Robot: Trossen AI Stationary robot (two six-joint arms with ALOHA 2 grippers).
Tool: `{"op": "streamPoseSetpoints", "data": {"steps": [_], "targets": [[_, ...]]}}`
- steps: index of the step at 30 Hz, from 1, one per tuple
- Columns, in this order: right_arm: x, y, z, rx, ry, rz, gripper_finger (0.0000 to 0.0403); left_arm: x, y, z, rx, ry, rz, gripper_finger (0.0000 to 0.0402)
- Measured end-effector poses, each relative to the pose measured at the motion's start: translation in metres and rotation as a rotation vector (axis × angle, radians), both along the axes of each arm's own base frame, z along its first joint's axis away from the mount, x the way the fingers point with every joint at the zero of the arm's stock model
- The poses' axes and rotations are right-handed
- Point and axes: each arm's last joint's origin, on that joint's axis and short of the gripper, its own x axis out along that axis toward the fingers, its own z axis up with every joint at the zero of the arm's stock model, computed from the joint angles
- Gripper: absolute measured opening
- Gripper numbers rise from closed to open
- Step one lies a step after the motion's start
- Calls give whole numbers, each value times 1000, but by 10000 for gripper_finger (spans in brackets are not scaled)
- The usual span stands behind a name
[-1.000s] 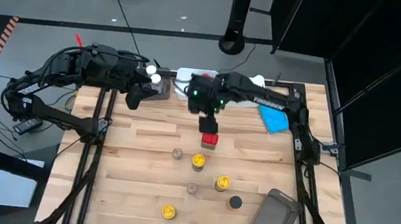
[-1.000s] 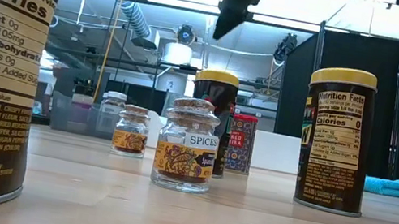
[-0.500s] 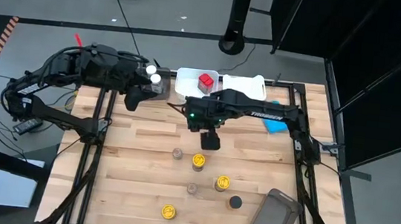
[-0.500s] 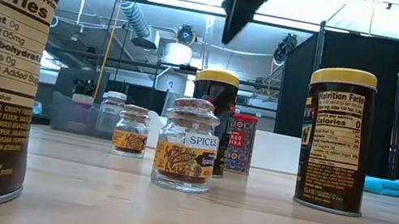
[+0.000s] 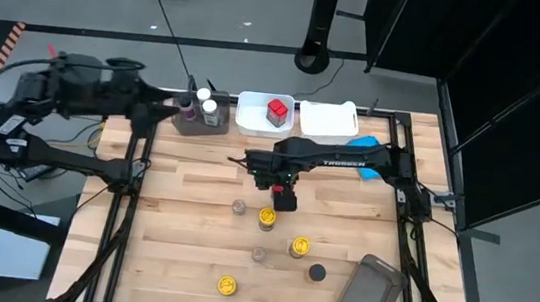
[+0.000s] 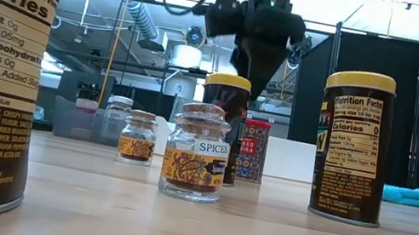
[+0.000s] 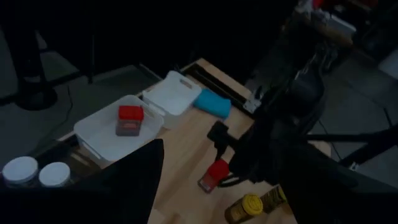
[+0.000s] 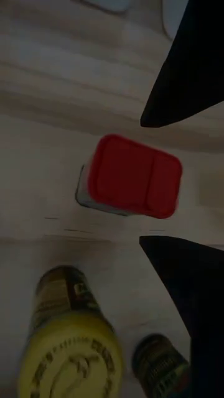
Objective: Sort spices by type
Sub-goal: Put the red seasoning bottle into the left white bin
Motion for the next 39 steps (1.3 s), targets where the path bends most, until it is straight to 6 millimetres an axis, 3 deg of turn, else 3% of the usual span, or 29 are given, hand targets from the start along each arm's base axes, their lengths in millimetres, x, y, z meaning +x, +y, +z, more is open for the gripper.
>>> {"op": "streamPoseSetpoints", "data": {"steps": [5, 13, 19, 21, 39], "targets": [[-2, -5, -23, 2, 20, -14, 309, -13, -2, 2, -12, -43, 21, 301], [-2, -12, -51, 32, -7, -37, 297, -14, -3, 2, -11, -46, 22, 301], [-7, -12, -68, 43, 15, -57, 236, -14, -3, 2, -11, -46, 22, 301], [-9, -12, -70, 30, 18, -59, 213, -14, -3, 2, -11, -46, 22, 301], [-7, -13, -65, 0, 23, -65, 213, -14, -3, 2, -9, -39, 22, 301]]}}
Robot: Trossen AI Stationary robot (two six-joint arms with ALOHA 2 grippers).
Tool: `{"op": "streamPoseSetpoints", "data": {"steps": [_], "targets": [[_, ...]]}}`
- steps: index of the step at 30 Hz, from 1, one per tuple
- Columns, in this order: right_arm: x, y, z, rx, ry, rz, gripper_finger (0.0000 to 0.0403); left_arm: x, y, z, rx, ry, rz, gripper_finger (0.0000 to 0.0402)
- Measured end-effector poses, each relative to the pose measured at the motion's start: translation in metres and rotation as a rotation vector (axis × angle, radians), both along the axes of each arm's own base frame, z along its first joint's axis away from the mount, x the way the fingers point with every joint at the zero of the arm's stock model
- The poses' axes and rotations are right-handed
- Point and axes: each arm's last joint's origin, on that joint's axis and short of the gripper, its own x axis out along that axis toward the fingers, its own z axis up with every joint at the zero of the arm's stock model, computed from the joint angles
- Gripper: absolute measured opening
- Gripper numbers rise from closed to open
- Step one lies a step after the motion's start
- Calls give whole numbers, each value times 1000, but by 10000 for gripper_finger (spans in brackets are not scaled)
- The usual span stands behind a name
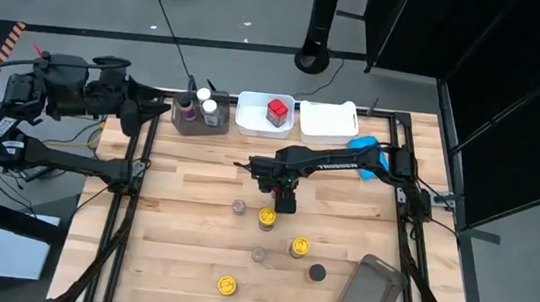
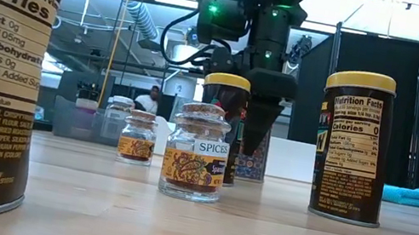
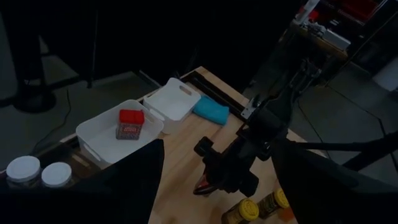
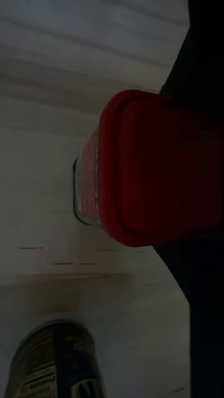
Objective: Sort spices by type
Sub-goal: Put the red seasoning bottle into the left white bin
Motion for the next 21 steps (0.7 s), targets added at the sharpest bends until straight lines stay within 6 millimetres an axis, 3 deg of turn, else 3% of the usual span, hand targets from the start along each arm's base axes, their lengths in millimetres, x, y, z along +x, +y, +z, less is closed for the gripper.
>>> {"op": "streamPoseSetpoints", "data": {"steps": [11, 21], "targets": [[-7, 1, 8, 31, 34, 0, 213, -1, 0, -3, -7, 32, 5, 301], [-14, -3, 33, 29, -26, -12, 213, -1, 1, -3, 2, 35, 23, 301]]}}
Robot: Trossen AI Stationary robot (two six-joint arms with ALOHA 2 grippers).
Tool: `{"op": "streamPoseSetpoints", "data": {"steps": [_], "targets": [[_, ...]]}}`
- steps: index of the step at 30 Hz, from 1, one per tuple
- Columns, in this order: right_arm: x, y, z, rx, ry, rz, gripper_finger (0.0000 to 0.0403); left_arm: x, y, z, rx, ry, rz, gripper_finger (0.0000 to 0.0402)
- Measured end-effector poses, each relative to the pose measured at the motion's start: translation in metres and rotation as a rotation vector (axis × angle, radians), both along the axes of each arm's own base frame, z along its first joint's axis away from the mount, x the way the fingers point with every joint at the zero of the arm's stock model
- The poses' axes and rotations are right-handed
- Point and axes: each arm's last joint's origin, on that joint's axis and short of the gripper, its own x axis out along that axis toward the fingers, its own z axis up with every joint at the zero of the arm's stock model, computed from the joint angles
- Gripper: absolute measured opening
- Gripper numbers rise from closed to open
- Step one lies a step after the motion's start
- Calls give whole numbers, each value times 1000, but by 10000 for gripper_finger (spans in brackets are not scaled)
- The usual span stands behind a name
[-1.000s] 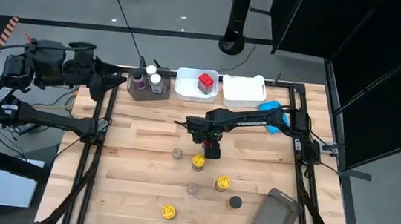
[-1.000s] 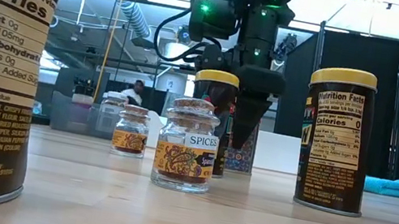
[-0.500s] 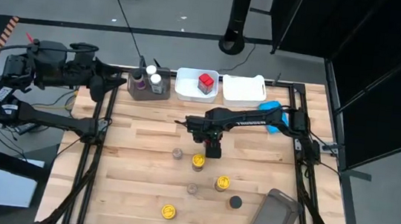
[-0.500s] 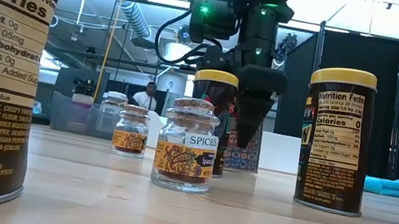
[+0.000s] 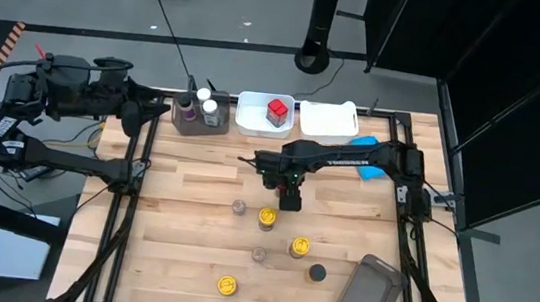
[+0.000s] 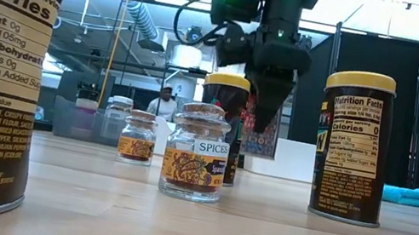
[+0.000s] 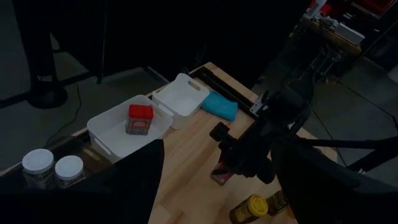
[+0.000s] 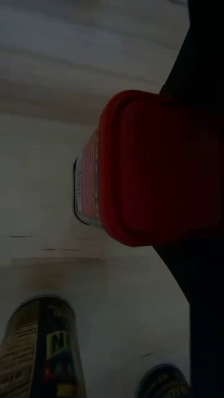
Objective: Sort spices by type
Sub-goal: Put the red seasoning bottle into the left white bin
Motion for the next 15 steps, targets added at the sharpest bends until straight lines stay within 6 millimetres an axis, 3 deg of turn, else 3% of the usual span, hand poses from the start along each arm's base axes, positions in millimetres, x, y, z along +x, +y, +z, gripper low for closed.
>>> {"op": "streamPoseSetpoints", "data": {"steps": [15], "targets": [[-4, -24, 32, -7, -129, -104, 213, 0, 0, 0, 2, 1, 3, 301]]}}
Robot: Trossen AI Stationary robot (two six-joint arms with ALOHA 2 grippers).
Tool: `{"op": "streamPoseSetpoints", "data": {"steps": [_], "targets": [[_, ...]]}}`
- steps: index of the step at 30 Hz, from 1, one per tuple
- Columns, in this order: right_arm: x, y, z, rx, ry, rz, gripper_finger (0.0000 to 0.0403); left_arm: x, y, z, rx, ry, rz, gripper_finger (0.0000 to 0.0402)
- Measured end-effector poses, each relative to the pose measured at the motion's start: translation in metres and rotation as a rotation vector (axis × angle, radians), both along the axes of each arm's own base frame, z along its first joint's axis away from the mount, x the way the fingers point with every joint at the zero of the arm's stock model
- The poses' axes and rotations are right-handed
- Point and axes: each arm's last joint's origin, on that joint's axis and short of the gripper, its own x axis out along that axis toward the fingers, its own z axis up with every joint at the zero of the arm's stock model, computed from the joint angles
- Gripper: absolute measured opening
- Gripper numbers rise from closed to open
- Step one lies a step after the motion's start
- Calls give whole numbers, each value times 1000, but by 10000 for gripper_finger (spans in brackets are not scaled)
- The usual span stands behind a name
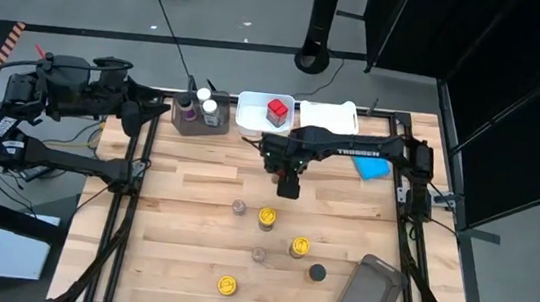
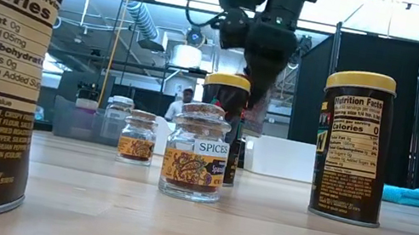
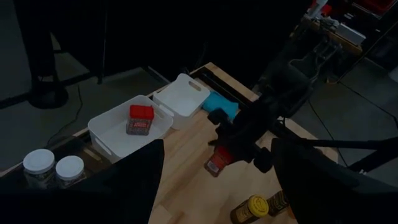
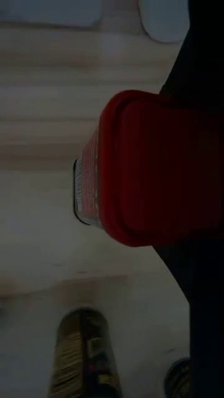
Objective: Sort spices by type
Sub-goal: Put the red seasoning bottle into the left white bin
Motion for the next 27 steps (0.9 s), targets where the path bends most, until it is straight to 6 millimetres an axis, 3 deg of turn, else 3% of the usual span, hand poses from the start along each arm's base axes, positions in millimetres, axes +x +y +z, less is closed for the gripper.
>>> {"op": "streamPoseSetpoints", "data": {"steps": [14, 27], "targets": [[22, -45, 47, -58, -347, -110, 213, 0, 0, 0, 5, 1, 17, 301], [26, -95, 62, -169, -577, -348, 213, 0, 1, 0, 7, 1, 23, 301]]}}
